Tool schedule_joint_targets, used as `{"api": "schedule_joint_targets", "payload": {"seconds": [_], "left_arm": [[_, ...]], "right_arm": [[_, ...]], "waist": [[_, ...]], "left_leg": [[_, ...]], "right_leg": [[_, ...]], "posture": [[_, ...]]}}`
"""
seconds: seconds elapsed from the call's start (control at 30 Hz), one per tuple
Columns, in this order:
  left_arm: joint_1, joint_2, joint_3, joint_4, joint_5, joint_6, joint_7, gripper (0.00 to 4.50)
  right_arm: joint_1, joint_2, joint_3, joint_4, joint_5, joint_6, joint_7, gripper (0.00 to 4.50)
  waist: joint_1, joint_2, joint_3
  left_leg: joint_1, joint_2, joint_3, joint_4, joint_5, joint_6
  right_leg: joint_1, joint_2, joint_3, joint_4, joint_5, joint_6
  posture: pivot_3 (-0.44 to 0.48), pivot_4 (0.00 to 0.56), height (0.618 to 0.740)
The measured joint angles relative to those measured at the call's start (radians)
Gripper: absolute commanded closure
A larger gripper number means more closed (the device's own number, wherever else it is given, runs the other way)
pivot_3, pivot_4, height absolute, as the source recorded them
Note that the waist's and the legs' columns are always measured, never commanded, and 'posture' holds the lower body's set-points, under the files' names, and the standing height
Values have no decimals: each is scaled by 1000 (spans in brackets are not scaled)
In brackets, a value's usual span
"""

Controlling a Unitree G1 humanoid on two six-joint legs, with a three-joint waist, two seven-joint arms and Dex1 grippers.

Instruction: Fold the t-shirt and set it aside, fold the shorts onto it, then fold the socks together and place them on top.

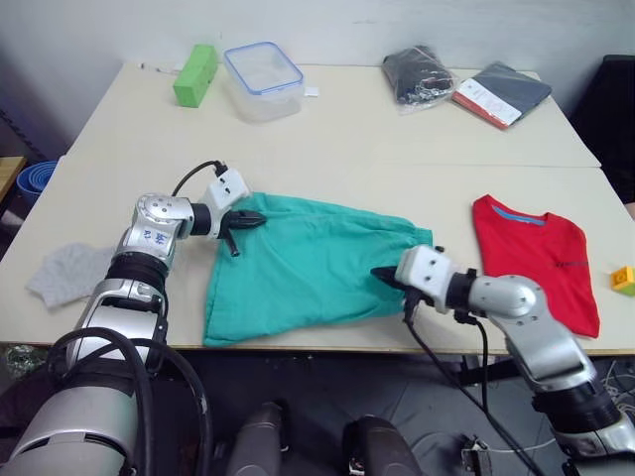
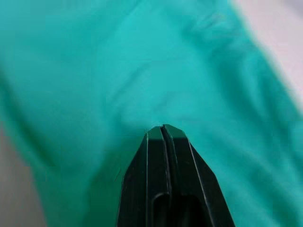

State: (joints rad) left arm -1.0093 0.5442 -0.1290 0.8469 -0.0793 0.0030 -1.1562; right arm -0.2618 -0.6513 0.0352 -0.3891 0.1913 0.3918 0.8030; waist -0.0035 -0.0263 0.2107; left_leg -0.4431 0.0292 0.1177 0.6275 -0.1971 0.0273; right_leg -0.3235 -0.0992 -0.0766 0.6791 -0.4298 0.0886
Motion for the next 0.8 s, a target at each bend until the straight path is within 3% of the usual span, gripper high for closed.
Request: {"api": "schedule_joint_targets", "payload": {"seconds": [0.07,0.17,0.27,0.33,0.47,0.53,0.7,0.8], "left_arm": [[64,15,-6,-197,-70,94,-124,4500],[166,21,-47,-424,-105,187,-200,4500],[230,-12,-96,-488,-89,207,-189,4500],[240,-50,-129,-474,-46,192,-140,4500],[238,-76,-160,-402,18,122,-77,4500],[238,-82,-164,-368,36,88,-59,4500],[231,-87,-164,-356,46,53,-53,4500],[228,-85,-162,-350,48,50,-52,4500]], "right_arm": [[68,-2,-110,-110,99,127,-25,4478],[215,3,-271,-262,257,337,-80,4478],[355,48,-398,-393,415,506,-152,4319],[416,107,-469,-464,521,601,-236,3923],[479,228,-531,-484,702,752,-423,2555],[476,311,-543,-457,799,805,-542,1865],[405,386,-529,-344,957,831,-749,83],[331,423,-508,-242,1021,822,-845,37]], "waist": [[1,0,0],[2,1,-1],[2,1,-1],[1,1,-1],[-5,1,-1],[-6,1,-1],[-5,1,-1],[-7,1,-1]], "left_leg": [[1,0,-2,-1,-1,0],[1,0,-2,-2,0,0],[3,0,-5,-4,0,0],[4,0,-6,-5,0,1],[6,0,-6,-9,0,4],[4,0,-6,-11,2,0],[4,-1,-4,-13,4,-2],[4,-1,-4,-13,5,-2]], "right_leg": [[3,0,0,-3,0,0],[4,0,1,-5,0,0],[7,2,0,-6,0,-1],[8,2,0,-6,1,-2],[8,2,0,-6,1,-3],[4,2,1,-6,1,-3],[2,2,2,-6,1,-3],[2,2,2,-5,1,-3]], "posture": [[0,150,740],[0,150,740],[0,150,740],[0,150,740],[0,150,740],[0,150,740],[0,150,740],[0,150,740]]}}
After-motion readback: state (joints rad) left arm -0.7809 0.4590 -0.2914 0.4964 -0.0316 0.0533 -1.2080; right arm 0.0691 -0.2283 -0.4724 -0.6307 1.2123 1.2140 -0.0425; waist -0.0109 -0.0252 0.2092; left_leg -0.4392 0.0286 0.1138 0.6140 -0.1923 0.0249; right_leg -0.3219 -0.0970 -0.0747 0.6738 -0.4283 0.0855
